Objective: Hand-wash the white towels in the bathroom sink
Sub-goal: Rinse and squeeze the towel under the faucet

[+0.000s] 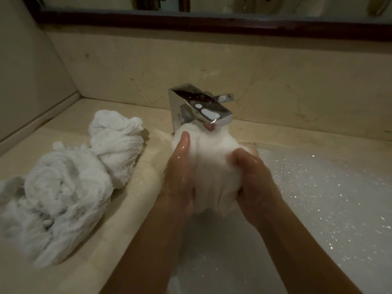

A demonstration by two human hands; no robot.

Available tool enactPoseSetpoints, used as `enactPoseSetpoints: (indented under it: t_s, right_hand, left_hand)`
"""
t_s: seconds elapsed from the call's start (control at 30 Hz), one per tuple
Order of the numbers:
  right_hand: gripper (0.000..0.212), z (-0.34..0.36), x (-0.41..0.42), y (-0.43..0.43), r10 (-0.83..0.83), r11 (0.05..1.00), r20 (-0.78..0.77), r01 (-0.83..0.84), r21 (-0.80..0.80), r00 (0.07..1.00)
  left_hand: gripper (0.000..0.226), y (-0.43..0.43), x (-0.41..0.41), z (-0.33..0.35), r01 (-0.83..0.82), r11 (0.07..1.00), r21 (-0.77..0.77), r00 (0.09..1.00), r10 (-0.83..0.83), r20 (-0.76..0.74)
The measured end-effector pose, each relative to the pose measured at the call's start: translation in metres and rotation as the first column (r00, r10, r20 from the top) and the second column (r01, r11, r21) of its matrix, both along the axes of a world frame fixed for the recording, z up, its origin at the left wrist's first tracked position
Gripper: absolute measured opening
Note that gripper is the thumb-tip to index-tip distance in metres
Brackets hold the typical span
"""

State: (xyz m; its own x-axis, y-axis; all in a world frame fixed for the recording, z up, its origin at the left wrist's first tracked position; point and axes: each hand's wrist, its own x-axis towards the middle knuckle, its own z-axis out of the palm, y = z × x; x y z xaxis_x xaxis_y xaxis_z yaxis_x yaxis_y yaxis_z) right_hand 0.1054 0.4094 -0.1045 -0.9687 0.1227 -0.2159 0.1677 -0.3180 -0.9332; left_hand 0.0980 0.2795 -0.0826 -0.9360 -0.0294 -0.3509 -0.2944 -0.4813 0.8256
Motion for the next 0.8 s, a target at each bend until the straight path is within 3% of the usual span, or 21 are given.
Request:
enactPoseSetpoints:
  t_s: [0.07,0.13,0.27,0.3,0.37,0.43,0.6,0.7,0.8]
  right_hand:
    - [0.06,-0.001,0.003,0.005,0.038,0.999,-0.066,-0.039,-0.011,0.997]
    - [0.062,0.0,0.009,0.009,0.086,0.995,-0.109,-0.091,-0.04,0.99]
    - [0.095,0.005,0.014,0.009,0.197,0.973,-0.1,-0.207,-0.104,0.975]
    - [0.093,0.006,0.015,0.006,0.222,0.972,-0.094,-0.229,-0.062,0.97]
    - [0.068,0.009,0.017,-0.002,0.195,0.98,-0.107,-0.191,0.047,0.975]
    - [0.056,0.008,0.018,-0.009,0.154,0.985,-0.112,-0.144,0.092,0.982]
    - [0.062,0.005,0.022,-0.012,0.126,0.988,-0.152,-0.11,0.11,0.98]
    - [0.077,0.006,0.022,-0.011,0.106,0.991,-0.174,-0.091,0.094,0.979]
    - [0.08,0.01,0.023,-0.012,0.071,0.993,-0.182,-0.053,0.101,0.981]
  left_hand:
    - [0.056,-0.005,0.002,0.002,0.002,0.999,0.051,0.999,-0.001,-0.038]
    - [0.06,-0.011,0.002,0.003,0.052,0.991,0.124,0.998,-0.046,-0.05]
    - [0.059,-0.013,0.006,0.003,0.075,0.993,0.095,0.995,-0.069,-0.068]
    - [0.057,-0.013,0.007,0.001,0.06,0.995,0.074,0.995,-0.054,-0.079]
    - [0.061,-0.012,0.007,0.0,0.015,1.0,0.003,0.998,-0.015,-0.066]
    - [0.079,-0.01,0.007,-0.002,-0.051,0.993,-0.105,0.997,0.044,-0.067]
    - [0.093,-0.009,0.003,-0.009,-0.069,0.963,-0.26,0.993,0.041,-0.112]
    - [0.088,-0.007,0.0,-0.009,-0.004,0.984,-0.178,0.99,-0.021,-0.141]
    - [0.102,-0.005,0.002,-0.007,0.068,0.99,-0.122,0.986,-0.085,-0.142]
